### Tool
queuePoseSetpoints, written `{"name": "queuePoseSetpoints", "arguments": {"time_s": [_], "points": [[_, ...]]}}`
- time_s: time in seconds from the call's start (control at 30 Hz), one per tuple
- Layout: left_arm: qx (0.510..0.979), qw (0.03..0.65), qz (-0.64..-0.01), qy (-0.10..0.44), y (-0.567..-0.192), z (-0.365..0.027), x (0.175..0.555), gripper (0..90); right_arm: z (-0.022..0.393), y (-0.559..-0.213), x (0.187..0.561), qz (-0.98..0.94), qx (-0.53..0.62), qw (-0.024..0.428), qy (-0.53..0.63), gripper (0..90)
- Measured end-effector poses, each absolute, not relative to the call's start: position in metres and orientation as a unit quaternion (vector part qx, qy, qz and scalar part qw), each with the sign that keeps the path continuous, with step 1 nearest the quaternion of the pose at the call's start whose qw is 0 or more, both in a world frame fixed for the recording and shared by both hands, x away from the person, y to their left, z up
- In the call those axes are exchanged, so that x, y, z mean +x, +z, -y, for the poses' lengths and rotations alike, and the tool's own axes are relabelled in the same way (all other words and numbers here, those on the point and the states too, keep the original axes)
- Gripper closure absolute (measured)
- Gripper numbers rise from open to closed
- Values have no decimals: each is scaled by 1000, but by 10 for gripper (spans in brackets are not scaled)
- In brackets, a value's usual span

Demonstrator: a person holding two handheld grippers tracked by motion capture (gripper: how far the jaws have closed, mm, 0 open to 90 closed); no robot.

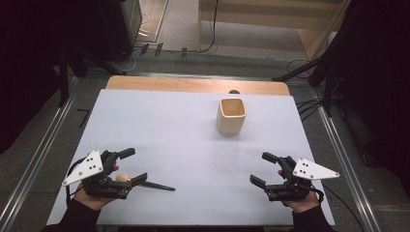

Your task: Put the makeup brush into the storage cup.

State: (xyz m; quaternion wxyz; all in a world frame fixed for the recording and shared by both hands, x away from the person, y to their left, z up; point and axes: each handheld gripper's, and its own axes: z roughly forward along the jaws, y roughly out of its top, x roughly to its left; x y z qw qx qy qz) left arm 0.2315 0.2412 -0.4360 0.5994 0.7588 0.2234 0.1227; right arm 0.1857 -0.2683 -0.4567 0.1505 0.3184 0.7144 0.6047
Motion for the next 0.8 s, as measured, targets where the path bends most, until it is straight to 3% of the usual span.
{"name": "queuePoseSetpoints", "arguments": {"time_s": [0.8], "points": [[757,601,-228,116,-435,-241,231,136,270,-457,185,-713,324,155,603,143]]}}
